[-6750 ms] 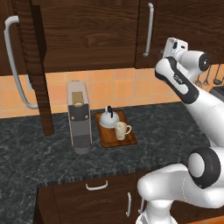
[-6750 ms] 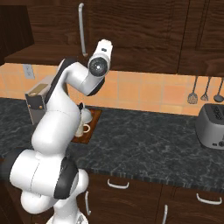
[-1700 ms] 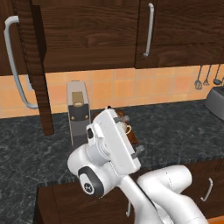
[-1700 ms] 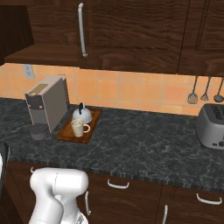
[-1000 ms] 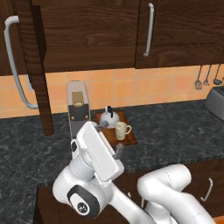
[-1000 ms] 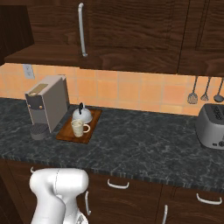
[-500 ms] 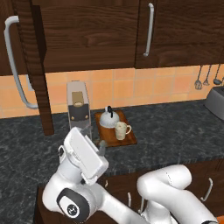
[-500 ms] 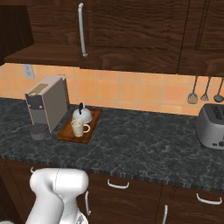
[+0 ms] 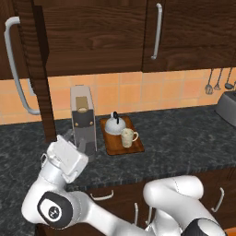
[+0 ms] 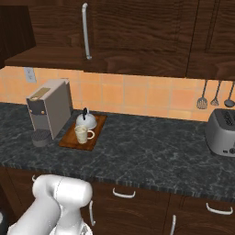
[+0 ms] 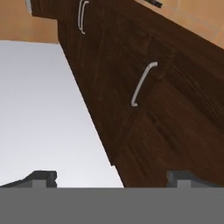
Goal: Pick the kettle from the counter and place it on the tray. Then pick the mug from the cabinet and place it on the tray. Then close the cabinet doors.
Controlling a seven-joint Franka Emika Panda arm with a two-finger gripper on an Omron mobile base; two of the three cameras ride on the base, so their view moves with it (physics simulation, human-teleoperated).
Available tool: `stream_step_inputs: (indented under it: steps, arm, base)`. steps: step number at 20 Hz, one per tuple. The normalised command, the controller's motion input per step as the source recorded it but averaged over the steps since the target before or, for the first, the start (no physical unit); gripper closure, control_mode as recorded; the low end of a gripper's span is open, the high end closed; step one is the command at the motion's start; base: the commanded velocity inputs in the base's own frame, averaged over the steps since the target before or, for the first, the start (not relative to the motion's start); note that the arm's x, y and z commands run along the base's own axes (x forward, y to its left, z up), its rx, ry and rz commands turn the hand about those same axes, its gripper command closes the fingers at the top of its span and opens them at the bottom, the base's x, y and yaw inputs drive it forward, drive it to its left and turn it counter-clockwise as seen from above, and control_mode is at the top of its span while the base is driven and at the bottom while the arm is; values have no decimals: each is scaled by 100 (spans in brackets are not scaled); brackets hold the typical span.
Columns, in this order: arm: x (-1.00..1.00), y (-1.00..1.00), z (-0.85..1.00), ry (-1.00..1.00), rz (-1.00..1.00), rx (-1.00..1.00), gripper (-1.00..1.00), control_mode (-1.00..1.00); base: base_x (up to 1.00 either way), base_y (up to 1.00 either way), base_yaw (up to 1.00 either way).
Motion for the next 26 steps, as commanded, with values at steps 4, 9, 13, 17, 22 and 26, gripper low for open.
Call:
stream_step_inputs:
  steps: [4,9,13,17,22,26]
  arm:
    - [61,46,-28,20,6,-1,-100,-100]
    - [52,57,-18,23,6,-13,-100,-100]
    - [48,55,-12,24,5,-17,-100,-100]
    - [48,53,-23,22,6,-19,-100,-100]
    - [31,51,-11,15,4,-16,-100,-100]
    - [9,48,0,7,1,-12,-100,-100]
  base:
    - [0,0,0]
    - [0,0,0]
    - [0,0,0]
    - [0,0,0]
    - [0,0,0]
    - [0,0,0]
